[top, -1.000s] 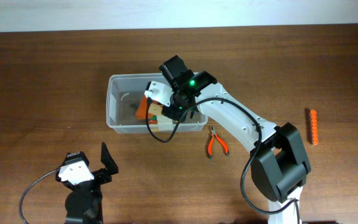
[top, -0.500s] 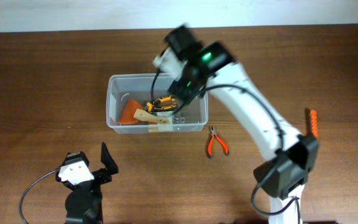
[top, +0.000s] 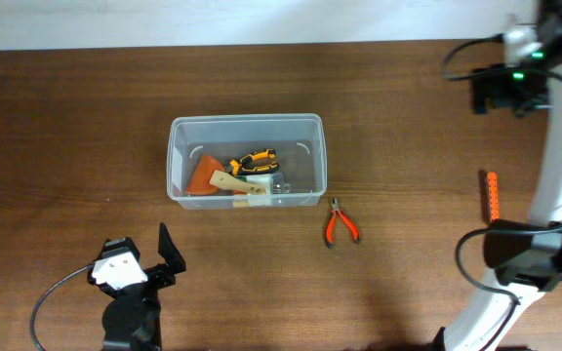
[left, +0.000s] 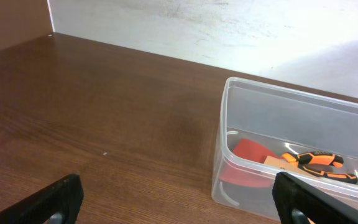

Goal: Pack container
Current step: 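Move the right gripper to the orange ribbed stick and grasp it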

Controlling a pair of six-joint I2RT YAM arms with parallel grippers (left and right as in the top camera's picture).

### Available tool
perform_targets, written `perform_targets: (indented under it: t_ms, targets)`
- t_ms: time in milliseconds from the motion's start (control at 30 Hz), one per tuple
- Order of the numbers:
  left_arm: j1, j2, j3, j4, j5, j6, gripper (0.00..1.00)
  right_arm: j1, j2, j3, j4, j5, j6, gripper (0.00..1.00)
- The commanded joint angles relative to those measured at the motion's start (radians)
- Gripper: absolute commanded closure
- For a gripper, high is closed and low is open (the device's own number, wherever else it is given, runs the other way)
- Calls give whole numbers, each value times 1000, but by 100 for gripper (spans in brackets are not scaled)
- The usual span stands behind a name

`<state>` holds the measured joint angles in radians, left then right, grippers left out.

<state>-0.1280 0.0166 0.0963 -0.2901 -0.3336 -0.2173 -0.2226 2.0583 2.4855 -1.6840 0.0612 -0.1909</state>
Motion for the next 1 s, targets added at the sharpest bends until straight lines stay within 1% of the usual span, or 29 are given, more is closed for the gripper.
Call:
perform_targets:
  t_ms: [0, 133, 233, 367, 500, 633, 833, 900, 967]
  targets:
    - [-3, -5, -3, -2, -3, 9, 1, -115, -22, 9, -8, -62, 13, 2]
    - [-3, -5, -3, -2, -3, 9, 1, -188, -22, -29, 7, -61, 4, 2]
    - [-3, -5, -3, -2, -4, 9, 1, -214, -21, -86, 47, -60, -22, 3]
    - [-3, -5, -3, -2, -3, 9, 1, -224, -21, -226, 117, -45, -48, 3]
    - [-3, -5, -3, -2, -3, 9, 1, -225, -21, -460, 230, -7, -67, 7]
    - [-3, -5, -3, -2, -3, 9, 1, -225, -21, -632, 333, 3, -67, 8]
    - [-3, -5, -3, -2, -4, 9, 1, -225, -21, -850, 491, 3, -67, 9]
    - [-3, -5, -3, -2, -3, 9, 1, -225, -21, -897, 532, 3, -67, 12]
    - [-3, -5, -3, -2, -3, 9, 1, -225, -21, -942, 579, 5, -67, 13]
